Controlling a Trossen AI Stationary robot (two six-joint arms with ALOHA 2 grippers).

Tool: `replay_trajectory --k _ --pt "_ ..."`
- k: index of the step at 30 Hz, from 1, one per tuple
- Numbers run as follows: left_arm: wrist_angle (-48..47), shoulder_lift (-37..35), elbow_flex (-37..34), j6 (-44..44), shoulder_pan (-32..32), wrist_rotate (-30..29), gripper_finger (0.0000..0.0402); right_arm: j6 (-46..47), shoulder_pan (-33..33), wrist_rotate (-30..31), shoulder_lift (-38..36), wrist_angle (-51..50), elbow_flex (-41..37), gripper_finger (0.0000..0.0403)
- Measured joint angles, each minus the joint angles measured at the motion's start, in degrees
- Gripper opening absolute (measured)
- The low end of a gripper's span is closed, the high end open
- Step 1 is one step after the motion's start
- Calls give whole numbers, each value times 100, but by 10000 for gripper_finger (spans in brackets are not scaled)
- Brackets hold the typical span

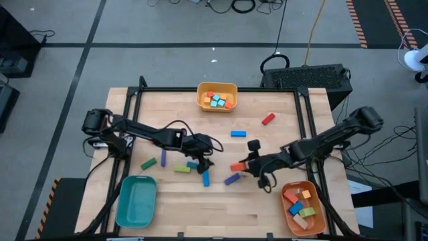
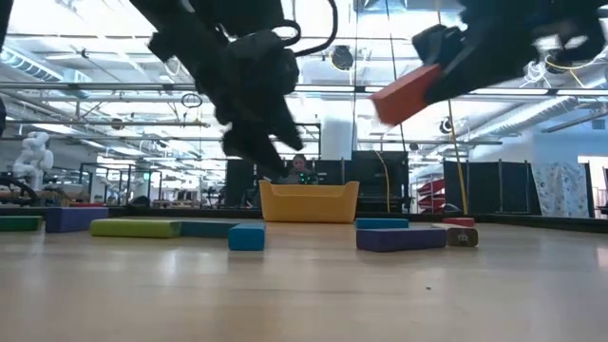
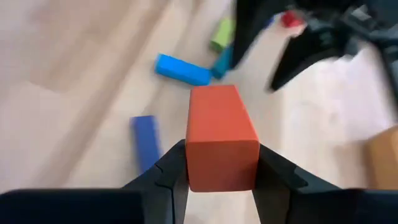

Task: Sort blocks by size
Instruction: Put the big orange rectangle block into the orange bin

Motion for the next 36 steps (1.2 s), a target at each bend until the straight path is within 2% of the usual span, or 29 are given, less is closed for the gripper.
replay_trajectory --k 6,11,14,20,30,32,36 --pt "-922 -471 -2 -89 -146 -947 322 1183 29 -1055 -660 -872 9 121" --pt "-1931 -720 -3 -683 -273 -2124 322 2230 250 -1605 -930 -1540 9 121" --pt "-2508 -752 -4 -982 -323 -2545 322 2893 398 -2018 -1027 -1753 9 121" --pt "-3198 -758 -4 -1219 -336 -2626 322 4300 710 -3059 -1110 -1976 9 121" --pt "-3234 -758 -4 -1368 -336 -2869 322 6684 1595 -4460 -1108 -2454 9 121" --pt "-3234 -758 -4 -1370 -336 -2956 322 6965 1793 -4611 -1110 -2467 9 121" --pt "-3214 -758 -4 -1370 -336 -3073 322 7477 2121 -4466 -1106 -2994 9 121"
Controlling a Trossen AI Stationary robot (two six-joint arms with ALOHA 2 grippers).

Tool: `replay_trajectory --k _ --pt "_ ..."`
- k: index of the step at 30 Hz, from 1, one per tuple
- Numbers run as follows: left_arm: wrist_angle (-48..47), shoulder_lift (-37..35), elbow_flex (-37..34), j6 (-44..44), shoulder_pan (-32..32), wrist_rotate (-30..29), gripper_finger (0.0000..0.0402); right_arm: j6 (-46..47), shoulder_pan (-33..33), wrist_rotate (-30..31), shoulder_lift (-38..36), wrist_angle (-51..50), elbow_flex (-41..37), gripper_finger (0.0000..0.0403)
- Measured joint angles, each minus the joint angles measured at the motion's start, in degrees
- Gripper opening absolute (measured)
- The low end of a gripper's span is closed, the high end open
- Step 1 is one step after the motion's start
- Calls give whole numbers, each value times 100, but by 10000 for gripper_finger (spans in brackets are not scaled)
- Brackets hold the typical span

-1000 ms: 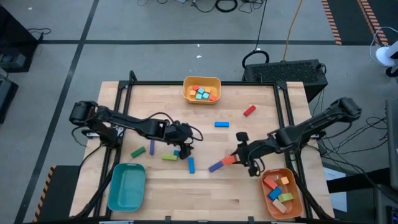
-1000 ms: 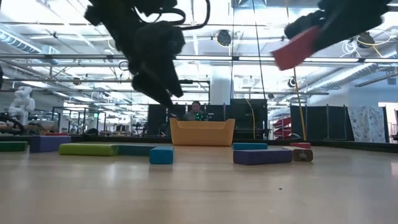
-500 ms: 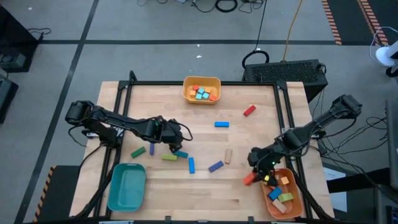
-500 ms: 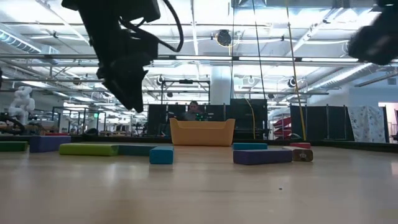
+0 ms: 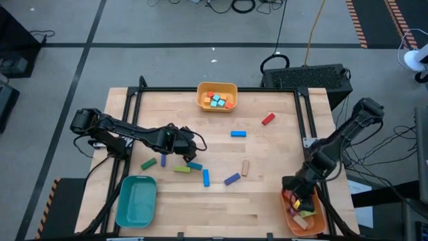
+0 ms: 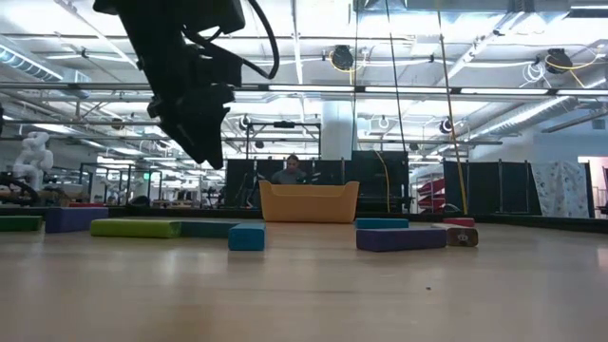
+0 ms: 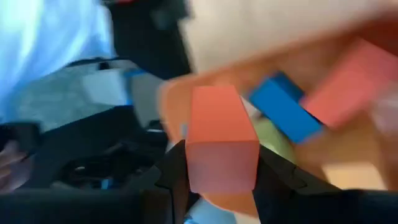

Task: Sort blocks by size
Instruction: Put the big orange rectangle block into the orange bin

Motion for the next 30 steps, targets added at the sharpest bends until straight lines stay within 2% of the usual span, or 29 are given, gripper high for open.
replay_trajectory --k 4,6,14,22,26,30 --pt "-2 0 0 0 0 -8 322 470 227 484 2 -767 0 121" --pt "-2 0 0 1 0 -8 322 626 299 508 30 -871 0 121" --pt "-2 0 0 0 0 -8 322 622 347 655 425 -845 0 126" --pt "0 0 0 2 11 -162 322 447 344 633 939 -330 -2 128" --pt "0 2 0 2 20 -205 322 388 315 693 1003 -295 0 145" --pt "2 2 0 4 44 -210 322 208 267 1208 1016 -287 -4 179"
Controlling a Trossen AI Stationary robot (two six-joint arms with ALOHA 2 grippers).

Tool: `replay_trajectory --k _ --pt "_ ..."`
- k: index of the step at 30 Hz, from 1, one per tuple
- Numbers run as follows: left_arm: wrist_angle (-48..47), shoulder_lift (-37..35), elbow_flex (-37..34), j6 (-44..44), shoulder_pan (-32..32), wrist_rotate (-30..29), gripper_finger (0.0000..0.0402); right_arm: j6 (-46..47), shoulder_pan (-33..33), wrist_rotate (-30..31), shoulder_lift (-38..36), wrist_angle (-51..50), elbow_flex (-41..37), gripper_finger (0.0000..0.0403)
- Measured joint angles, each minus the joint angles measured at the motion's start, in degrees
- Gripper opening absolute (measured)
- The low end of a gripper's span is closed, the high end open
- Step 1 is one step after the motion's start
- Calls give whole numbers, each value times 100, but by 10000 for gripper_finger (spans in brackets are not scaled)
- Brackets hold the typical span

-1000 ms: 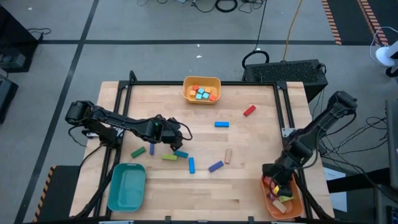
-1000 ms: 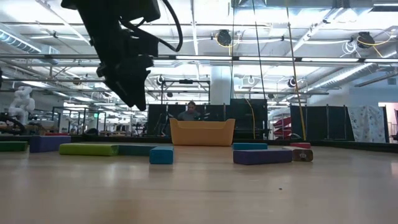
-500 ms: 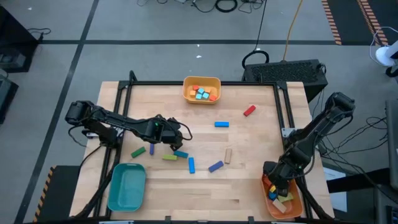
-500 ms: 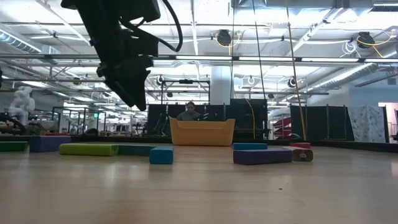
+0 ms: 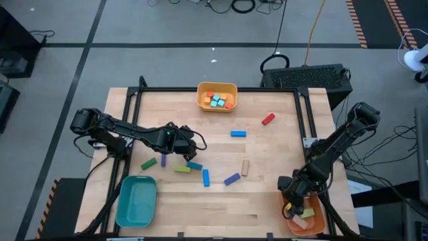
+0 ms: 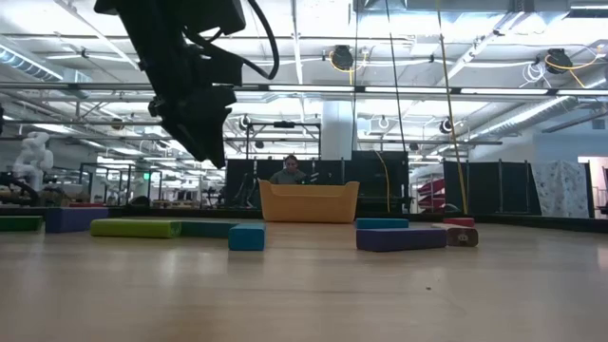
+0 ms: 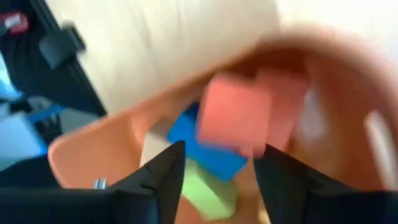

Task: Sort blocks by size
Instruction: Put the big orange rectangle block into the orange bin, then put the big red rectangle block into the orange bin

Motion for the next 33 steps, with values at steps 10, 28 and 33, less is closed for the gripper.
replay_trajectory --k 10,28,33 --pt "-22 0 0 4 0 2 322 4 -189 -678 -8 18 0 206" --pt "-1949 0 0 -647 67 -81 322 -1293 -187 1698 -1432 -172 0 144" --pt "-2672 0 0 -1262 223 -111 322 -1713 -191 3457 -1574 -160 -1 137"
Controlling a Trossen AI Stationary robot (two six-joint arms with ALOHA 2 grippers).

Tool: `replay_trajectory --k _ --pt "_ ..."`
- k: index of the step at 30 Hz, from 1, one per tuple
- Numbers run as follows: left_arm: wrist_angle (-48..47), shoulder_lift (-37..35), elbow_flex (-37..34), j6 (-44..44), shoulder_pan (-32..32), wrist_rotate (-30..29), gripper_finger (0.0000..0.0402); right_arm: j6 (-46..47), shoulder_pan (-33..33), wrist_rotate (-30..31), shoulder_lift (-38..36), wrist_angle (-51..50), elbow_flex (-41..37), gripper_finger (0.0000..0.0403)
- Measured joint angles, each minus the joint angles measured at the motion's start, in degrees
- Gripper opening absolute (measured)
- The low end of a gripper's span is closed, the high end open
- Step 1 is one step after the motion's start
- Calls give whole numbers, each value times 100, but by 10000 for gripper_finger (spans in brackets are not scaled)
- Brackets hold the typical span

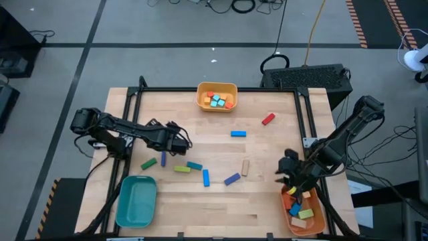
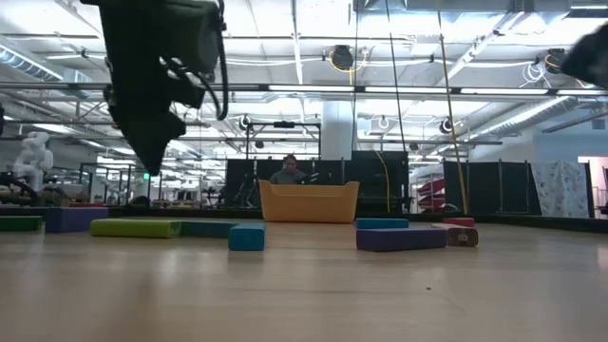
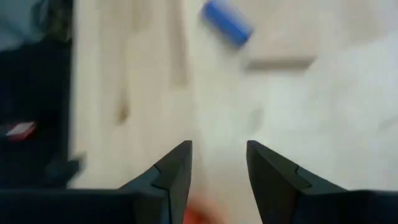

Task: Sort blocks by size
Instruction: Put the big red rectangle block into the orange bin

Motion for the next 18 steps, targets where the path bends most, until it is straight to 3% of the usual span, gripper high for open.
replay_trajectory --k 4,7,12,18 --pt "-448 1 -34 97 190 66 322 -177 0 901 77 111 1 137" --pt "-479 -2 -216 1254 327 328 322 -391 0 1315 166 302 1 137" --pt "-510 -7 -607 3325 472 672 308 -811 -9 1425 360 731 1 137" --pt "-493 -9 -863 4677 607 705 284 -1010 -9 1417 624 1125 1 137"
